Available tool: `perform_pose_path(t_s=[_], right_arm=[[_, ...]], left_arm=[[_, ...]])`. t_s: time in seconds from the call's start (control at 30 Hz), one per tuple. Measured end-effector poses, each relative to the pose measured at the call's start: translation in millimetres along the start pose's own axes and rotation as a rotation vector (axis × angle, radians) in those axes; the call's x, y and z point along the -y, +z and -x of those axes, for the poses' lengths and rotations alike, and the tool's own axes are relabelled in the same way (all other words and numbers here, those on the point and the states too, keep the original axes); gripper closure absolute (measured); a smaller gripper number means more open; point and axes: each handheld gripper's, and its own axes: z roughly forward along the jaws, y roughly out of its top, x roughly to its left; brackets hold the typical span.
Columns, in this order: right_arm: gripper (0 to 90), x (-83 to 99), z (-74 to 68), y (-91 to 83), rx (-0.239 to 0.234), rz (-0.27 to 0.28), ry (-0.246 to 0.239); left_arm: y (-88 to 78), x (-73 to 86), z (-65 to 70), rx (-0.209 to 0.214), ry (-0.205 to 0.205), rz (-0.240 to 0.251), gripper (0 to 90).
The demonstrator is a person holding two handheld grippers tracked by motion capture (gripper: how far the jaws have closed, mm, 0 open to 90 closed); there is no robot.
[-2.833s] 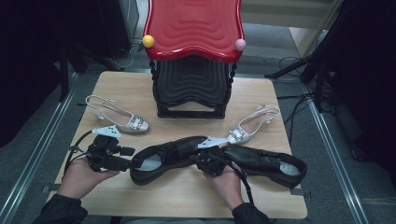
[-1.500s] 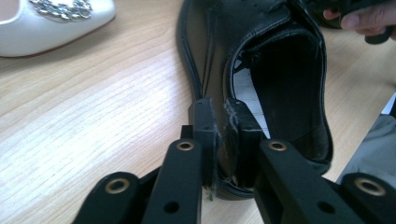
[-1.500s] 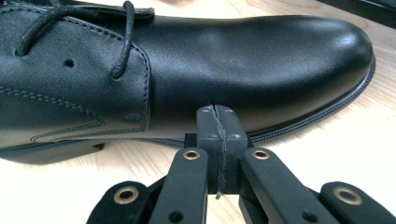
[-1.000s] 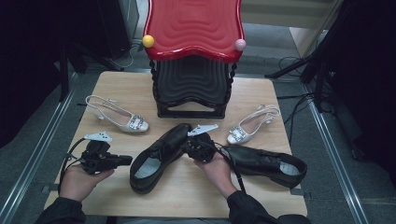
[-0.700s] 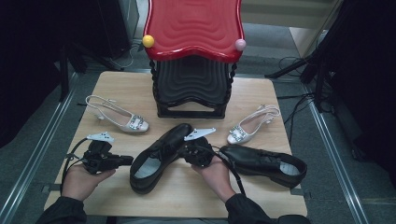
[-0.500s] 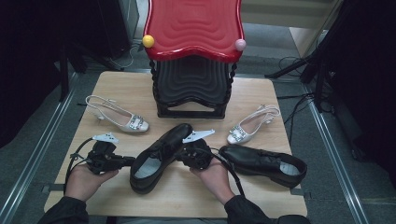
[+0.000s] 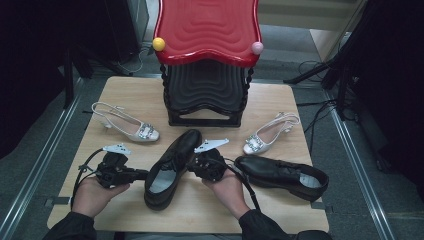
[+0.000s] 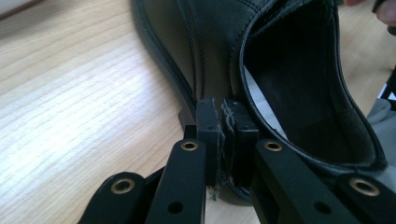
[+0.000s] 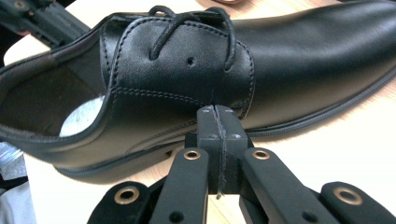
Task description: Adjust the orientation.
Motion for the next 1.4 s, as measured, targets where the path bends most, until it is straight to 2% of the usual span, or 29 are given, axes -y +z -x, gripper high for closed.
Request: perform_pose_path(t_s=[0.3, 0.5, 0.7, 0.93, 1.0, 1.1, 1.17, 1.23, 1.33, 1.4], right_arm=[[90.0, -1.1, 7.6, -2.9, 0.017, 0.001, 0.014], [90.0, -1.0, 8.6, -4.5, 0.016, 0.001, 0.006], [90.0, -0.7, 10.1, -8.5, 0.015, 0.001, 0.009], [90.0, 1.4, 14.6, -15.2, 0.024, 0.004, 0.026], [88.1, 1.6, 15.7, -16.5, 0.030, 0.004, 0.027], [82.9, 2.2, 18.5, -21.0, 0.026, 0.004, 0.039], [74.0, 2.5, 21.4, -25.5, 0.005, -0.009, 0.039], [69.1, 3.4, 23.0, -29.3, -0.001, -0.023, 0.037], [62.8, 6.3, 24.8, -38.3, 0.008, 0.006, 0.029], [58.2, 8.5, 25.8, -44.0, 0.005, 0.023, 0.025]], left_arm=[[7.8, -2.6, 10.1, 0.027, 0.022, -0.016, 87.0], [10.9, -2.9, 11.4, 0.053, 0.006, -0.010, 88.1], [16.2, -5.8, 16.3, 0.071, 0.012, -0.010, 88.1], [25.0, -10.3, 22.5, 0.111, 0.054, -0.025, 87.2], [24.0, -11.3, 21.2, 0.106, 0.057, -0.028, 84.8], [16.9, -12.8, 16.2, 0.114, 0.039, 0.019, 80.1], [13.4, -13.6, 14.5, 0.116, 0.040, 0.032, 79.7], [10.6, -15.1, 13.8, 0.113, 0.042, 0.036, 75.8], [7.4, -18.8, 15.6, 0.110, 0.054, 0.034, 66.8], [5.9, -21.1, 17.8, 0.088, 0.067, 0.039, 62.3]])
